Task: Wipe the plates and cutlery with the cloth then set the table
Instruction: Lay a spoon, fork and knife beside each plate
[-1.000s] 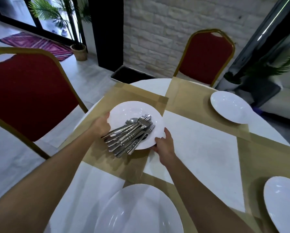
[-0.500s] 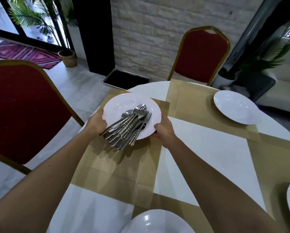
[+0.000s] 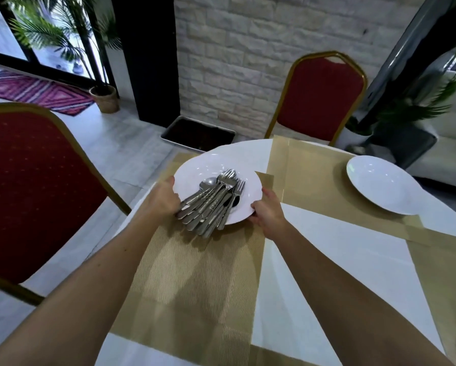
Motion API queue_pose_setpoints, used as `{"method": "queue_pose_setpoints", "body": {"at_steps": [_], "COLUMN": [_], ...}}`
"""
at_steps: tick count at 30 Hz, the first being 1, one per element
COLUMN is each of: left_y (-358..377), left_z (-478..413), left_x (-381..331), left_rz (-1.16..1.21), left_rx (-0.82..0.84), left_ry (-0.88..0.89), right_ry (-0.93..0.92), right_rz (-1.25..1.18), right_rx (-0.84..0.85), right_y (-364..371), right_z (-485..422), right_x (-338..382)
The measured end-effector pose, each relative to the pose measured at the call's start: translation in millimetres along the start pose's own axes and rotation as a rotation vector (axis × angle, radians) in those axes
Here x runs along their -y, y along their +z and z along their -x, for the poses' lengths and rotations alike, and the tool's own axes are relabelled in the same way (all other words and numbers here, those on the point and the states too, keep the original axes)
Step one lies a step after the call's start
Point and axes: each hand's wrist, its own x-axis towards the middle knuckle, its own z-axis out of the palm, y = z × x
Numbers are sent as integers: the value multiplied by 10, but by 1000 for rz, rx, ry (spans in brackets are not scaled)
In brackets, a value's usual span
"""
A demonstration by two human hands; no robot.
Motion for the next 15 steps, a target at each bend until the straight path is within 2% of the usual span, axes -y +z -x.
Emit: {"method": "queue_pose_setpoints", "body": {"at_steps": [3,4,7,8,11,15], "left_y": [47,62,95,106,142,91], "left_z": [-36,-40,-72,-100,-206,-207], "left_x": [0,-18,-53,-48,-8,-44], "left_rz": [18,12,-160,-248,-337,-186], "left_rx": [-28,-31,-3,34,81,94], "left_ry": [-7,-10,19,35,55,-29], "right_ry": [-15,-54,-272,-342,-348,-279], "right_rz": [38,136,730,864,1026,1055], "right_rx": [-27,-72,-302,-323,-209,-163], "right_y": [-12,-2,62,92,211,355], "right_z": [47,79,145,160,155,134], "right_x": [77,111,139,146,165,115]}}
